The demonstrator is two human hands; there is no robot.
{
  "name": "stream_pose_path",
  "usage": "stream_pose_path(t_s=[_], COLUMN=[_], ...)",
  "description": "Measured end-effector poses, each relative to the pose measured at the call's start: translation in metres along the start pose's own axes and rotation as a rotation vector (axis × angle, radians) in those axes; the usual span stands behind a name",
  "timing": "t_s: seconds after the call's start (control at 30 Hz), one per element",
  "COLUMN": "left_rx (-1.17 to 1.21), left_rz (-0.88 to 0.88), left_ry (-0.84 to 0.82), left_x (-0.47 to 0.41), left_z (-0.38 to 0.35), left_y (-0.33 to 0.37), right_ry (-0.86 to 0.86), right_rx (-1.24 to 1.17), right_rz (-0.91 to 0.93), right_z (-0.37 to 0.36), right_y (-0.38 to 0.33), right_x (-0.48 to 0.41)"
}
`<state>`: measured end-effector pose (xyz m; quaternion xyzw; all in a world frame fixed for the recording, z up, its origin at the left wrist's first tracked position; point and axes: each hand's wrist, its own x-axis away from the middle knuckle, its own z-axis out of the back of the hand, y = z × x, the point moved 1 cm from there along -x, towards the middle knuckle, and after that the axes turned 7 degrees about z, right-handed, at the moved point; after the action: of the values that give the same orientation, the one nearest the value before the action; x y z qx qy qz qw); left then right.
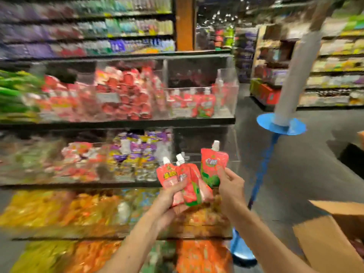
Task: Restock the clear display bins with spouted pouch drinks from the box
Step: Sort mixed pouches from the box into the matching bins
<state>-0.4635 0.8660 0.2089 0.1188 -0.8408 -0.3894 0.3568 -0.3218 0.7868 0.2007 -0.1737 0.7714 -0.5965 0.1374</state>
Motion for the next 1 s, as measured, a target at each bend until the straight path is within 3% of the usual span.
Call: stream_pose_path(t_s=[0.17, 0.33, 0.5, 0.6, 0.8, 1.0], left_rx=[0.019, 0.093, 0.039, -0.018, 0.081, -0.060], left_rz=[-0.061, -0.070, -0.091, -0.118, -0.129, -0.295], left_ry=[0.032, -0.082, -0.276, -0.361, -0.371, -0.231], left_x=[0.017, 0.014, 0.004, -0.002, -0.027, -0.060], left_z=[0.093, 0.128, 0.113, 0.092, 0.049, -0.013], left_y=[0.057, 0.102, 0.129, 0.141, 0.174, 0.233], right_ry=[-0.100, -0.186, -0.161, -0.247, -0.459, -0.647], right_rx=[0.072, 0.033, -0.021, -0.043, 0.097, 0.064], right_rz=[-0.030, -0.133, -0.085, -0.061, 0.019, 0.158], right_z=[-0.100, -0.160, -0.167, -0.160, -0.135, -0.142], right_y=[0.016, 0.009, -0.013, -0.031, -0.070, -0.123], right_x=[0.023, 0.037, 0.014, -0.005, -0.053, -0.135])
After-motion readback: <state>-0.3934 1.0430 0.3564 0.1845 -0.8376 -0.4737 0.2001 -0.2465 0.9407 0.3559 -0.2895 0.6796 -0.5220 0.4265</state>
